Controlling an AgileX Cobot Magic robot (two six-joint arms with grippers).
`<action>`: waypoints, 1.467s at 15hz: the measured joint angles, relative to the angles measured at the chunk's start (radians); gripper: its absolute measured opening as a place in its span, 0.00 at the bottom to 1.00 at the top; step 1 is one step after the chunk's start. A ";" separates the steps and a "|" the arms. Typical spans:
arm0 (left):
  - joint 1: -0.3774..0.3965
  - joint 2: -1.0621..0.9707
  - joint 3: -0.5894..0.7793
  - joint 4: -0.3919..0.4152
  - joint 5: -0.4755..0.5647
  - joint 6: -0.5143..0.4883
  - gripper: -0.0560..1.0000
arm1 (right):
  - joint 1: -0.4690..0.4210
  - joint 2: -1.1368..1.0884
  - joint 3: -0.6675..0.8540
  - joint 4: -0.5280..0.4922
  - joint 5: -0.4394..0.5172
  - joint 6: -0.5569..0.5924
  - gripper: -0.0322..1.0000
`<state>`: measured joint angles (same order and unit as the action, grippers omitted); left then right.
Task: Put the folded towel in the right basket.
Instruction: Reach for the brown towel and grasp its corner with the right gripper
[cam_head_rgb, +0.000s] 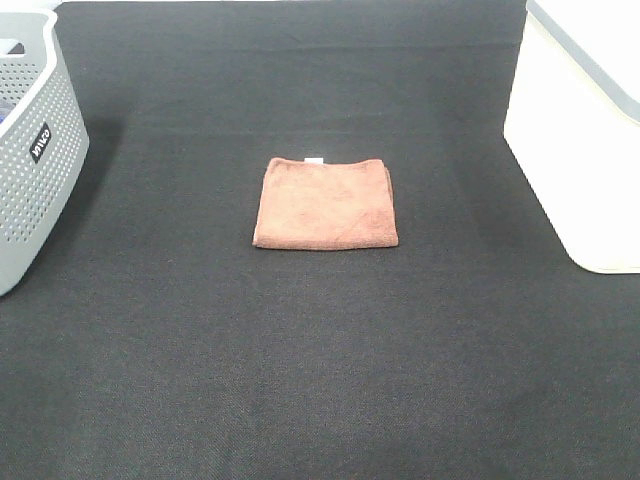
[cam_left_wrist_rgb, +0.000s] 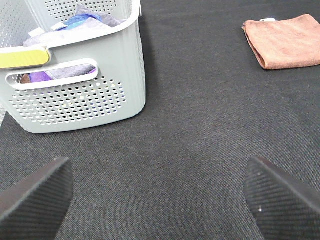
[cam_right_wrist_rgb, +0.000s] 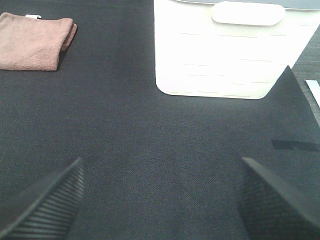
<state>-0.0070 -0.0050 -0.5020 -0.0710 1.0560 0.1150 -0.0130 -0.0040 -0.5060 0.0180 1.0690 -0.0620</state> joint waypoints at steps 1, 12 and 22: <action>0.000 0.000 0.000 0.000 0.000 0.000 0.89 | 0.000 0.000 0.000 0.000 0.000 0.000 0.78; 0.000 0.000 0.000 0.000 0.000 0.000 0.89 | 0.000 0.000 0.000 0.000 0.000 0.000 0.78; 0.000 0.000 0.000 0.000 0.000 0.000 0.89 | 0.000 0.151 -0.062 0.012 -0.111 0.000 0.77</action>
<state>-0.0070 -0.0050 -0.5020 -0.0710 1.0560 0.1150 -0.0130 0.1470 -0.5680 0.0300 0.9580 -0.0620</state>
